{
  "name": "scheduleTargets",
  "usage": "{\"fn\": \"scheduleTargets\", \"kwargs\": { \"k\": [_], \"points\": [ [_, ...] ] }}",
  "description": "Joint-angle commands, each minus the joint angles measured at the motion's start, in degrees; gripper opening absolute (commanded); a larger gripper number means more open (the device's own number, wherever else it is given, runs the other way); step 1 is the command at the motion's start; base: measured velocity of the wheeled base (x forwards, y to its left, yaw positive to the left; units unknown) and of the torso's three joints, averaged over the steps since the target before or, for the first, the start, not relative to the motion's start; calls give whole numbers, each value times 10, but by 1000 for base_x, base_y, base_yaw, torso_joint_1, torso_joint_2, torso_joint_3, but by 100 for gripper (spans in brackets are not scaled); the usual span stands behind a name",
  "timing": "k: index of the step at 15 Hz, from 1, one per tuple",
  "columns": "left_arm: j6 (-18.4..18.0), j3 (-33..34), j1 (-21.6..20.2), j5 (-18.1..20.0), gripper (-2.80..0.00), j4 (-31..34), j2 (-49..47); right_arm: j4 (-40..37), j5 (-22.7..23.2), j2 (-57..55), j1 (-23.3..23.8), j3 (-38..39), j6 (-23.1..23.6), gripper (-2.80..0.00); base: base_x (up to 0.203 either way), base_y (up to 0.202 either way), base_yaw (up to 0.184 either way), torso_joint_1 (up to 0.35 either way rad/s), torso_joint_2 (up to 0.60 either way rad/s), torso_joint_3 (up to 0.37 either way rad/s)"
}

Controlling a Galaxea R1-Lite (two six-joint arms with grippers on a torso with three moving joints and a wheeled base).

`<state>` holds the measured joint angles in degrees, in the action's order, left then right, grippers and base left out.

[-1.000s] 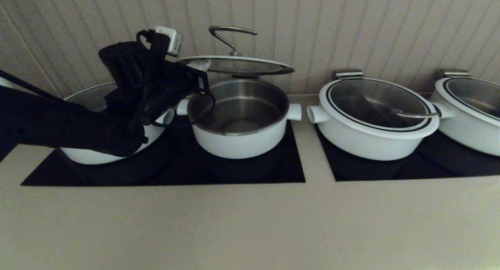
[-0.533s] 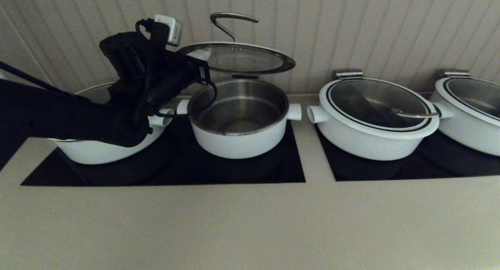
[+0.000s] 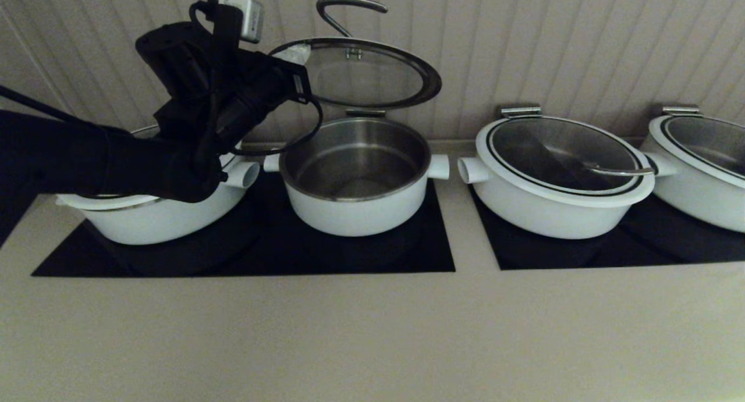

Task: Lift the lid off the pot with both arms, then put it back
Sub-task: Open the pot lid completely

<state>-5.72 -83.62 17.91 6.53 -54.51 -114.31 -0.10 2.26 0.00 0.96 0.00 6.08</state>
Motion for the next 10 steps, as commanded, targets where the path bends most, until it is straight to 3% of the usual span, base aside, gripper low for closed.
{"fn": "scheduleTargets", "kwargs": {
  "k": [1, 10],
  "points": [
    [-3, -10, 0, 1, -280, -2, -2, 0, 0, 0, 0, 0, 1, -280, 0, 0, 0, 0, 0, 0],
    [-5, -15, 0, 1, -280, -3, -22, 0, 0, 0, 0, 0, 1, -280, 0, 0, 0, 0, 0, 0]
  ]
}}
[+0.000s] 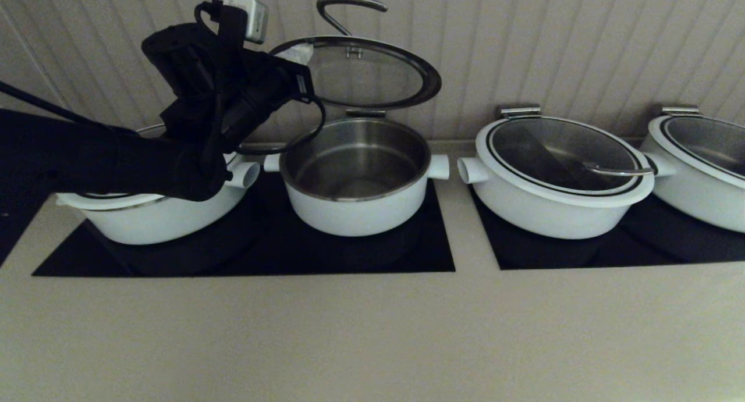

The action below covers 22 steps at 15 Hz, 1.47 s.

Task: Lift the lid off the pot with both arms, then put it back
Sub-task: Open the pot lid completely

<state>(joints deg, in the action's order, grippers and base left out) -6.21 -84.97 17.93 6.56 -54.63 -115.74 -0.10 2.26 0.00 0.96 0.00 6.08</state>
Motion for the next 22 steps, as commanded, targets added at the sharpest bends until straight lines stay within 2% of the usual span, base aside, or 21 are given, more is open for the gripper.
{"fn": "scheduleTargets", "kwargs": {
  "k": [1, 6, 11, 14, 18, 22],
  "points": [
    [-1, -9, -1, 0, -280, -2, -11, 0, 0, 0, 0, 0, 1, -280, 0, 0, 0, 0, 0, 0],
    [-6, -73, -1, -1, -280, -1, -41, 0, 0, 0, 0, 0, 1, -280, 0, 0, 0, 0, 0, 0],
    [-25, -89, -1, -8, -280, -2, -57, 0, 0, 0, 0, 0, 1, -280, 0, 0, 0, 0, 0, 0],
    [-27, -121, -1, -19, -280, -1, -69, 0, 0, 0, 0, 0, 1, -280, 0, 0, 0, 0, 0, 0],
    [-27, -111, -1, -20, -280, -1, -55, 0, 0, 0, 0, 0, 1, -280, 0, 0, 0, 0, 0, 0],
    [-41, -39, -1, -19, -280, 0, -15, 0, 0, 0, 0, 0, 1, -280, 0, 0, 0, 0, 0, 0]
  ]
}}
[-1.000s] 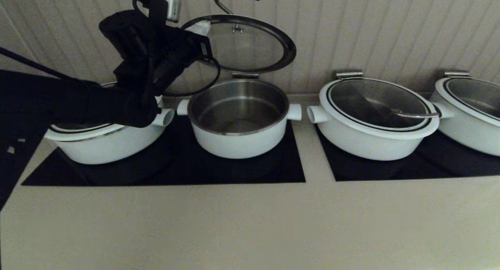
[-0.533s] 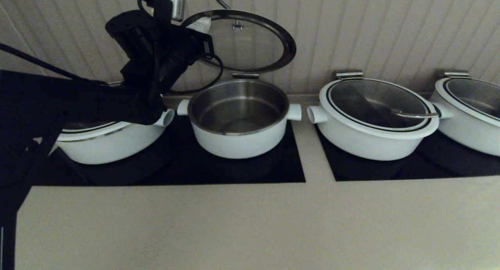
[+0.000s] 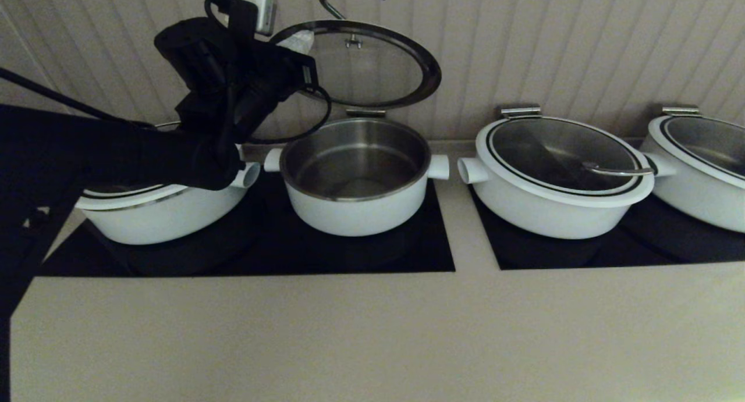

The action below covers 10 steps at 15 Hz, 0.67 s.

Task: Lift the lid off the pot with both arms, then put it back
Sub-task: Open the pot lid completely

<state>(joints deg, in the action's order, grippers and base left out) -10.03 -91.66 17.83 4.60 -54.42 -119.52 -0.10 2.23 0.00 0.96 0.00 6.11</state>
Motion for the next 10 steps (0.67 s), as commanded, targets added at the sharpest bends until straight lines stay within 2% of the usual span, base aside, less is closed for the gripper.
{"fn": "scheduleTargets", "kwargs": {
  "k": [1, 10],
  "points": [
    [-5, 48, 0, 1, -280, -2, 35, 0, 1, 0, 0, 0, 0, -280, 0, 0, 0, 0, 0, 0],
    [-5, 194, 0, 2, -280, -3, 122, 0, 1, 0, 0, 0, 0, -280, 0, 0, 0, 0, 0, 0]
  ]
}}
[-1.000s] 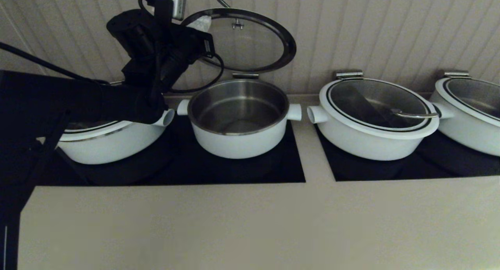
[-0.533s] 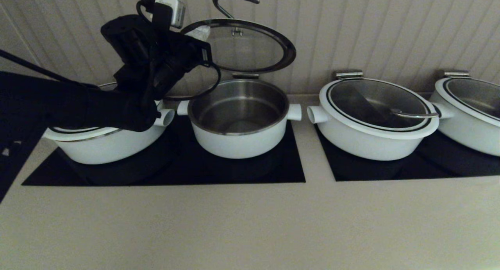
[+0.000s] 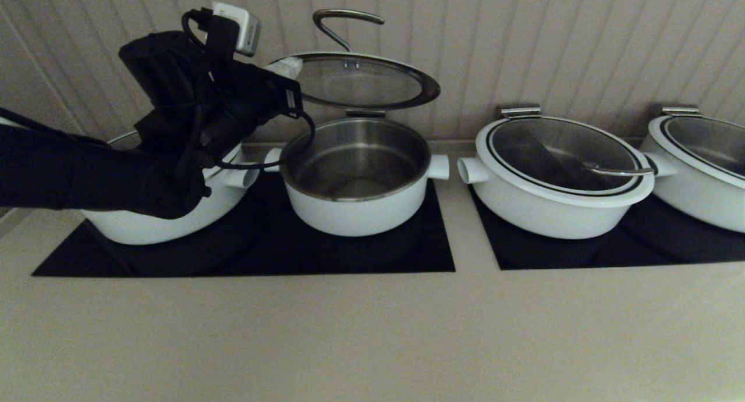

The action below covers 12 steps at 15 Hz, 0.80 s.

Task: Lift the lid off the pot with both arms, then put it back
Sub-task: Open the pot lid completely, then close the pot lid

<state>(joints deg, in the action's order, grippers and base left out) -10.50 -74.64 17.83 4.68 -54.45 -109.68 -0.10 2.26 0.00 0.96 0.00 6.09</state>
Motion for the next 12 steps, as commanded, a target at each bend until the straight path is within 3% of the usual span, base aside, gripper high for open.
{"fn": "scheduleTargets", "kwargs": {
  "k": [1, 12],
  "points": [
    [0, 35, 0, 1, -280, -3, 32, 0, 0, 0, 0, 0, 1, -280, 0, 0, 0, 0, 0, 0],
    [-1, 102, -12, 6, -280, 7, 109, 0, 0, 0, 0, 0, 1, -280, 0, 0, 0, 0, 0, 0]
  ]
}}
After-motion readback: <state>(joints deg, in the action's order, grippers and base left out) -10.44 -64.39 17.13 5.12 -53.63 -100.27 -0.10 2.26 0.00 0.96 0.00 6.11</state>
